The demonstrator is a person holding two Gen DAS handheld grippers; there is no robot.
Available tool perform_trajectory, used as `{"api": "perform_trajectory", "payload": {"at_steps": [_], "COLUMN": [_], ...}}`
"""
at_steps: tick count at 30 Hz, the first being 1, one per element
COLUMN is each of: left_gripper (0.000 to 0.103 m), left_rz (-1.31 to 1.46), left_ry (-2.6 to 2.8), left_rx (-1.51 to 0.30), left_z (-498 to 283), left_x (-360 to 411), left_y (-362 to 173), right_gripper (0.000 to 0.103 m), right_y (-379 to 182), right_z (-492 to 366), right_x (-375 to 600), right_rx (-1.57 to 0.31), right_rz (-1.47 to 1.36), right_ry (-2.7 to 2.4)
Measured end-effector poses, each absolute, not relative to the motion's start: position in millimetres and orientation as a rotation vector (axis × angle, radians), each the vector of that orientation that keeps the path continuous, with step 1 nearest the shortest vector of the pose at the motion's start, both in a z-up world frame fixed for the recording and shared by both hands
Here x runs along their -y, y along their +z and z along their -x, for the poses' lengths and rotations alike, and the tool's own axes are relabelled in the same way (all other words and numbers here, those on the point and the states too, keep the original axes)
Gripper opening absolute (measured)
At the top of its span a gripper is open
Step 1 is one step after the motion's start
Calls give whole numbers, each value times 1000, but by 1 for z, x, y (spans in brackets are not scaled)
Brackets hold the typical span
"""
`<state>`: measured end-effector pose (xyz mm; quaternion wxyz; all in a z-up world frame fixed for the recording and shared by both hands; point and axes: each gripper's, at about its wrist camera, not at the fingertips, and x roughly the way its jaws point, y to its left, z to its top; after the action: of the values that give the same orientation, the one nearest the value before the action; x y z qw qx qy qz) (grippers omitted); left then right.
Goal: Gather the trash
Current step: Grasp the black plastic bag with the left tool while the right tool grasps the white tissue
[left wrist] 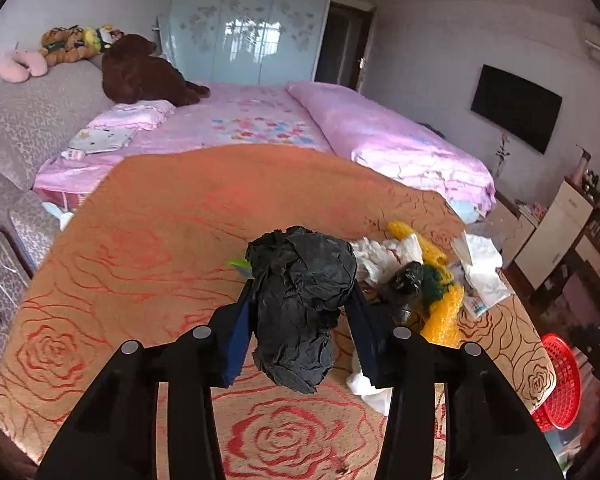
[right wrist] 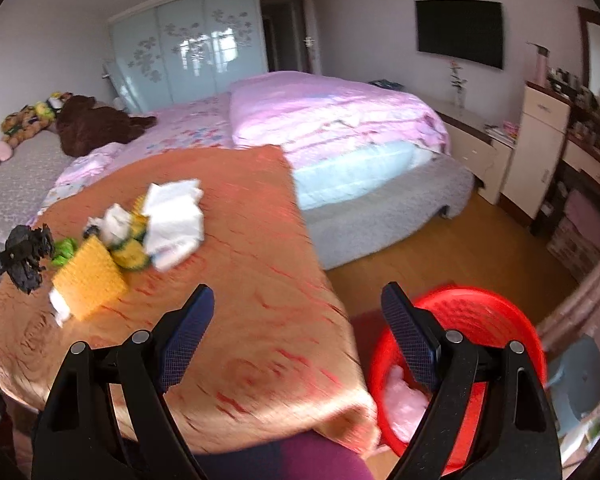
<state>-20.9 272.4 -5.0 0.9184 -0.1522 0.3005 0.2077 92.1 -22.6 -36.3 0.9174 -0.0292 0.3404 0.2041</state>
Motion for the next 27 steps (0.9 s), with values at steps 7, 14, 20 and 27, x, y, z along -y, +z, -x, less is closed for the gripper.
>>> {"api": "perform_trajectory", "payload": {"at_steps": [7,14,20,27], "left_gripper": [43,43,43,43], "left_rz": [328,346,353,352], "left_ry": [439,437,439,427], "left_rx": [-585,-595,-604,-615], "left_z": [34,36,36,35], "left_x": [-278,-281,-282,-277], "left_y": [4,1,-2,-4], "right_gripper": [83,83,81,53], "right_y": [-24,-23,-37,-58], "right_z": [-117,-142,-150,-157], "right_x": [-36,-91,-117,-129], "right_rx": [-688,-656,-688,-753], "right_rz": [85,168,216,250], "right_ry": [516,572,605,602]}}
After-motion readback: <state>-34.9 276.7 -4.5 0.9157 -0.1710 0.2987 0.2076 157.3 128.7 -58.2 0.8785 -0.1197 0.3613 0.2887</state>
